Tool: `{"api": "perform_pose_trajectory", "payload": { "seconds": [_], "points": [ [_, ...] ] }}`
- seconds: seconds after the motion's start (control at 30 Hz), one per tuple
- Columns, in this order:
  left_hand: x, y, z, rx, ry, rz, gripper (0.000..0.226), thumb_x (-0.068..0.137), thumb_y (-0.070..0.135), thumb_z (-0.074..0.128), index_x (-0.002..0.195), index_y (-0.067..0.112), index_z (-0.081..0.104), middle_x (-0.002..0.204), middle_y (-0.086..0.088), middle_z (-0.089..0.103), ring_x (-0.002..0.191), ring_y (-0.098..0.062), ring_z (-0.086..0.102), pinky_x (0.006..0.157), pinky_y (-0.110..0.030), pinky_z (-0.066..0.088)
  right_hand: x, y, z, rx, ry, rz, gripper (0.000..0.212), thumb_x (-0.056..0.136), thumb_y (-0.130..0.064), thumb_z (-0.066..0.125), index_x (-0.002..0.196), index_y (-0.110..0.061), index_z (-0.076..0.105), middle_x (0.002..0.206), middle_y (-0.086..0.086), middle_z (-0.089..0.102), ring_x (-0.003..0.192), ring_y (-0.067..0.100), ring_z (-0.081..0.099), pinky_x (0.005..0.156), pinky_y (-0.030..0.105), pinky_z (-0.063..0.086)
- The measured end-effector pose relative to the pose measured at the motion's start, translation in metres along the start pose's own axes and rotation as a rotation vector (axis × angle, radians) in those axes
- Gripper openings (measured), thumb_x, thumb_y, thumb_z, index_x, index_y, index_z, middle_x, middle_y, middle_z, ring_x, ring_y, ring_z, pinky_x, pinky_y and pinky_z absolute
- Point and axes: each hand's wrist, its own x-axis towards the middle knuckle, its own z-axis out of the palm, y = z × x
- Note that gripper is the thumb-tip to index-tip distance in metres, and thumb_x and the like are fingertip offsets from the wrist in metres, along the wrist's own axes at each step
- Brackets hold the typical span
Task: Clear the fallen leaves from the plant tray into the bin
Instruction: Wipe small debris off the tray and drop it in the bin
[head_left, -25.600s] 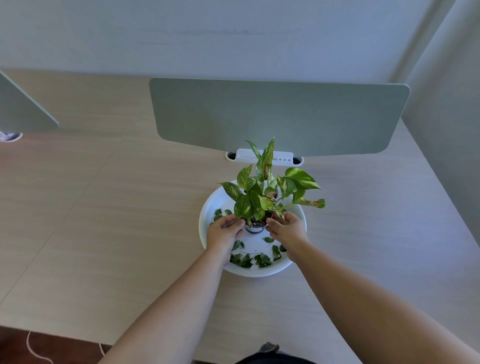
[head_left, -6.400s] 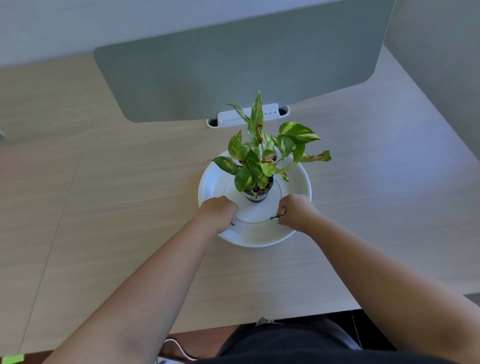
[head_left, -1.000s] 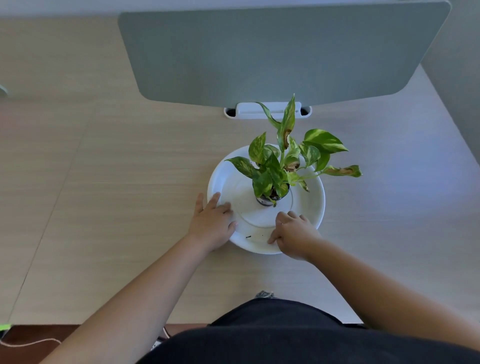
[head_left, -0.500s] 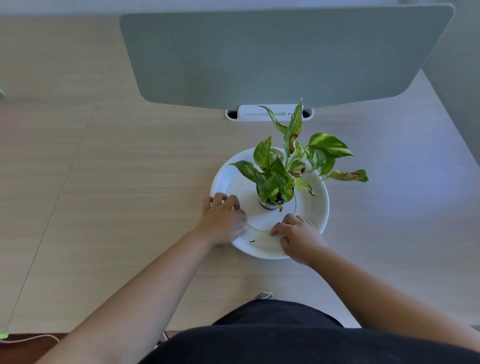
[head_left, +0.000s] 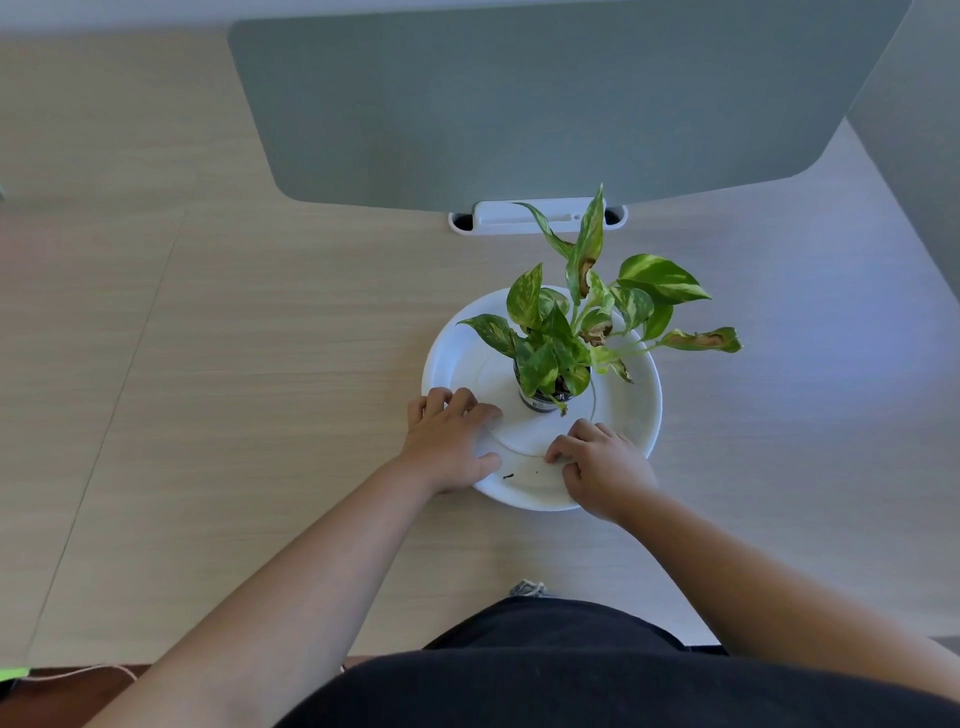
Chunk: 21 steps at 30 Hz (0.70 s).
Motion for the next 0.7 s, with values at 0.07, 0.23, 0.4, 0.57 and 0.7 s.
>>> {"api": "perform_pose_trajectory", "payload": {
  "seconds": [0.07,0.23,0.4,0.57,0.7],
  "points": [
    [0.0011,0.0012,-0.0016,-0.012,-0.002,-0.008,0.042,0.078,0.049,0.054,0.119,0.042,0.05,0.119,0.009,0.041,0.125,-0.024,0.026,0.104,-0.037,0.015,0.0001,0.0003,0.0005,-0.003,0.001,-0.003,0.029,0.087,-0.017,0.049,0.107,-0.027,0.068,0.107,0.001,0.059,0.1,0.026,0.056,0.075,0.033,0.044],
    [-0.0006,0.0002,-0.0005,0.007,-0.007,-0.001,0.045,0.076,0.048,0.054,0.119,0.039,0.047,0.118,0.009,0.041,0.123,-0.024,0.027,0.103,-0.037,0.015,-0.0001,0.001,0.0018,0.007,0.015,0.005,0.029,0.088,-0.018,0.048,0.106,-0.027,0.068,0.106,0.001,0.059,0.1,0.026,0.056,0.076,0.033,0.046],
    [-0.0016,0.0007,-0.0004,0.026,0.002,0.012,0.05,0.075,0.049,0.053,0.124,0.043,0.043,0.115,0.009,0.04,0.121,-0.024,0.028,0.102,-0.037,0.016,-0.0006,0.0017,0.0018,0.009,0.012,0.006,0.03,0.089,-0.019,0.047,0.108,-0.028,0.068,0.107,-0.001,0.059,0.101,0.024,0.055,0.075,0.03,0.046],
    [0.0001,0.0015,-0.0023,-0.007,0.02,0.001,0.023,0.077,0.047,0.053,0.097,0.036,0.056,0.109,0.012,0.043,0.119,-0.024,0.031,0.099,-0.036,0.017,0.0001,0.0036,0.0012,0.002,-0.028,0.011,0.031,0.09,-0.019,0.045,0.11,-0.03,0.067,0.109,-0.002,0.058,0.104,0.023,0.054,0.077,0.029,0.045],
    [-0.0006,-0.0008,0.0017,-0.026,0.031,0.01,0.035,0.078,0.047,0.053,0.113,0.044,0.054,0.111,0.013,0.043,0.119,-0.02,0.028,0.1,-0.035,0.014,0.0,0.0041,-0.0019,0.027,-0.072,-0.003,0.038,0.09,-0.018,0.043,0.117,-0.035,0.064,0.11,-0.002,0.056,0.105,0.021,0.051,0.084,0.033,0.046]
  ]
}}
